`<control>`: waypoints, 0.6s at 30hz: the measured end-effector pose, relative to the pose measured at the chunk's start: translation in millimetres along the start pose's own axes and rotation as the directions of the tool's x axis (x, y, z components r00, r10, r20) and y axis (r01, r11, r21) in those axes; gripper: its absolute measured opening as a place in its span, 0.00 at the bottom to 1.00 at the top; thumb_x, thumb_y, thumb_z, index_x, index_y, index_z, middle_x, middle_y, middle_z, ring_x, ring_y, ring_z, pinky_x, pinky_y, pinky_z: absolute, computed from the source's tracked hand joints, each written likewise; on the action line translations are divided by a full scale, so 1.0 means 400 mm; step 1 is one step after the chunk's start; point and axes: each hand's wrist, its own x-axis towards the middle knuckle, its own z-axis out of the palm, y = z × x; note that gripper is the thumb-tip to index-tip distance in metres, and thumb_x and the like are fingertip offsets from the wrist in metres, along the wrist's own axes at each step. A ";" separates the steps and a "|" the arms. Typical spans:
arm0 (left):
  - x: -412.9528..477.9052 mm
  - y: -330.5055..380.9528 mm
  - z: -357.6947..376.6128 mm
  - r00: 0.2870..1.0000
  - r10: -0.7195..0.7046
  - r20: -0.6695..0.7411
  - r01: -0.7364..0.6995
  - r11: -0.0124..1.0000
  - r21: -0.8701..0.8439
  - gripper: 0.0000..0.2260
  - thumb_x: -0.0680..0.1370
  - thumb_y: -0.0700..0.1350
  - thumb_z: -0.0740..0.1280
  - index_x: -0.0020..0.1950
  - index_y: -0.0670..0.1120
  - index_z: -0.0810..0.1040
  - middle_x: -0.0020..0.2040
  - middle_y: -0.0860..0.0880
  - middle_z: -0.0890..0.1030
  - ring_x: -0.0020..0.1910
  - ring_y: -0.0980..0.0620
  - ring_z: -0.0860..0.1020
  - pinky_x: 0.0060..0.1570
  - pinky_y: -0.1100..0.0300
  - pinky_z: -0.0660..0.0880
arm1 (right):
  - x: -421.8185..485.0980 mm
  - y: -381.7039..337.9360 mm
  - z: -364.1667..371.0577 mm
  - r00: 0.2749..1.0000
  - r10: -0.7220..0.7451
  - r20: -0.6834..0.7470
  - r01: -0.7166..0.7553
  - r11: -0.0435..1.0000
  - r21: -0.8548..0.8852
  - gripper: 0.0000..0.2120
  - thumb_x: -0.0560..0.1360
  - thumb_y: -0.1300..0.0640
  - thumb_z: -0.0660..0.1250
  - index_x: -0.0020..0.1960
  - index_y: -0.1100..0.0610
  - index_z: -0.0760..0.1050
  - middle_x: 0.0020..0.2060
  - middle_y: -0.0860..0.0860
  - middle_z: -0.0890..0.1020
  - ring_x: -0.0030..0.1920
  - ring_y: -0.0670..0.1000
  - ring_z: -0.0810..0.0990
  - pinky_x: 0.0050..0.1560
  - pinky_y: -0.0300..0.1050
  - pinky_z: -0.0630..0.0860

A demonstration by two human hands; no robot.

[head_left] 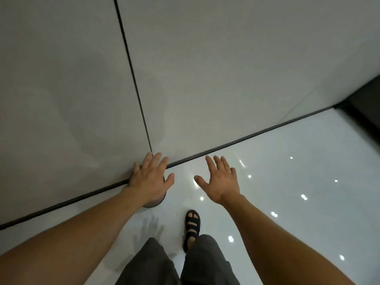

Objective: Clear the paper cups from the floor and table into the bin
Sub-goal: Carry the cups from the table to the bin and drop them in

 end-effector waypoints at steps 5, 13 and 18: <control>-0.032 0.124 -0.068 0.987 0.161 0.004 -0.161 0.985 0.057 0.30 0.78 0.64 0.48 0.77 0.53 0.51 0.79 0.50 0.50 0.77 0.46 0.44 0.72 0.40 0.49 | -0.226 0.077 -0.020 0.977 0.203 -0.070 -0.193 0.972 0.131 0.38 0.77 0.30 0.47 0.80 0.46 0.42 0.79 0.51 0.48 0.78 0.52 0.39 0.76 0.58 0.45; -0.121 0.525 -0.062 0.848 0.526 0.058 -0.527 0.830 0.183 0.30 0.78 0.64 0.48 0.77 0.53 0.51 0.78 0.51 0.51 0.77 0.47 0.46 0.72 0.41 0.52 | -0.574 0.358 0.009 0.805 0.586 -0.097 -0.521 0.775 0.358 0.38 0.77 0.31 0.49 0.80 0.46 0.42 0.79 0.50 0.49 0.79 0.52 0.41 0.75 0.59 0.47; -0.201 0.851 -0.016 0.723 0.683 0.105 -0.686 0.693 0.221 0.30 0.78 0.64 0.49 0.78 0.53 0.50 0.79 0.51 0.50 0.77 0.48 0.45 0.73 0.41 0.51 | -0.802 0.555 0.067 0.683 0.722 -0.113 -0.599 0.642 0.479 0.37 0.77 0.31 0.50 0.80 0.46 0.43 0.79 0.50 0.49 0.79 0.51 0.41 0.76 0.59 0.47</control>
